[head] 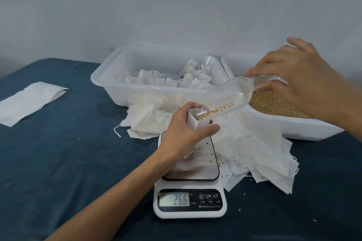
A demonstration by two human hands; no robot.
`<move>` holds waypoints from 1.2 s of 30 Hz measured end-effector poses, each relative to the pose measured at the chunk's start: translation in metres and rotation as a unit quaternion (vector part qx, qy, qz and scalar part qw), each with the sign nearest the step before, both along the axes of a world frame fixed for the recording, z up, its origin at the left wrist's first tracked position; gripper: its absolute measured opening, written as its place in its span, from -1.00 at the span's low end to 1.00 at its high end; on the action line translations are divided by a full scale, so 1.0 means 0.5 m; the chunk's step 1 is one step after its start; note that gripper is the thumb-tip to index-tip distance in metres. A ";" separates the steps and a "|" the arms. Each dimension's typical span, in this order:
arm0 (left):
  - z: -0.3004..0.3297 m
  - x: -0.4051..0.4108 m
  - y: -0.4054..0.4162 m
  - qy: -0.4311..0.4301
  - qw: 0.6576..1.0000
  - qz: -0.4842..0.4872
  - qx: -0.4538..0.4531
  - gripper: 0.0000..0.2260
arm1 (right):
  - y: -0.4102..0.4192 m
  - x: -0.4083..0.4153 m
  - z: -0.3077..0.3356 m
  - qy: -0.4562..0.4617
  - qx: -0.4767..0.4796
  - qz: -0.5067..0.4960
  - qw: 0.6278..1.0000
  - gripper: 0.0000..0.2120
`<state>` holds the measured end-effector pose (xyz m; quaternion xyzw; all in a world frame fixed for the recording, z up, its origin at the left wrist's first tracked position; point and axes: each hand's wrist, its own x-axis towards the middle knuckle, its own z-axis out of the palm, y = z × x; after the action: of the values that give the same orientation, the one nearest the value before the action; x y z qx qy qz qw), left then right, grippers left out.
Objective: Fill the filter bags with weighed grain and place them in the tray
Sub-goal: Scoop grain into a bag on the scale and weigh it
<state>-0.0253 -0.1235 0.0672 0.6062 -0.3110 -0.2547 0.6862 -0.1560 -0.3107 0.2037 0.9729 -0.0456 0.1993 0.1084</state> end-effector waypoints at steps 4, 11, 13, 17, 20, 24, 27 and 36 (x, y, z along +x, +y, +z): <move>0.000 0.001 0.000 0.000 1.000 -0.001 -0.001 -0.67 | -0.002 0.000 -0.003 -0.006 0.000 0.006 1.000 -0.71; -0.002 0.003 0.001 0.001 1.000 -0.004 -0.001 -0.67 | -0.014 0.002 -0.007 0.001 0.016 0.009 1.000 -0.72; -0.001 0.004 0.001 -0.002 1.000 -0.004 0.001 -0.67 | -0.028 0.002 -0.018 0.007 0.071 0.019 0.997 -0.74; -0.002 0.006 0.000 -0.023 1.000 -0.002 0.013 -0.66 | -0.079 -0.012 -0.054 0.018 0.273 -0.011 0.962 -0.76; -0.006 0.008 0.000 -0.034 0.999 -0.006 0.018 -0.71 | -0.154 -0.025 -0.081 -0.009 0.377 -0.062 0.924 -0.76; -0.010 0.006 -0.005 -0.049 0.998 -0.013 0.047 -0.74 | -0.261 -0.035 -0.120 -0.075 0.386 -0.224 0.892 -0.65; -0.012 0.006 -0.010 -0.073 0.996 -0.012 0.052 -0.91 | -0.309 -0.033 -0.160 -0.022 0.336 -0.323 0.884 -0.74; -0.013 0.022 -0.008 -0.028 0.998 -0.055 -0.003 -0.71 | -0.326 -0.003 -0.200 0.111 0.231 -0.397 0.881 -0.64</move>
<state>-0.0144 -0.1274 0.0609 0.5928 -0.3635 -0.2745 0.6642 -0.1577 -0.4737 0.1037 0.8865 -0.4603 0.0138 -0.0449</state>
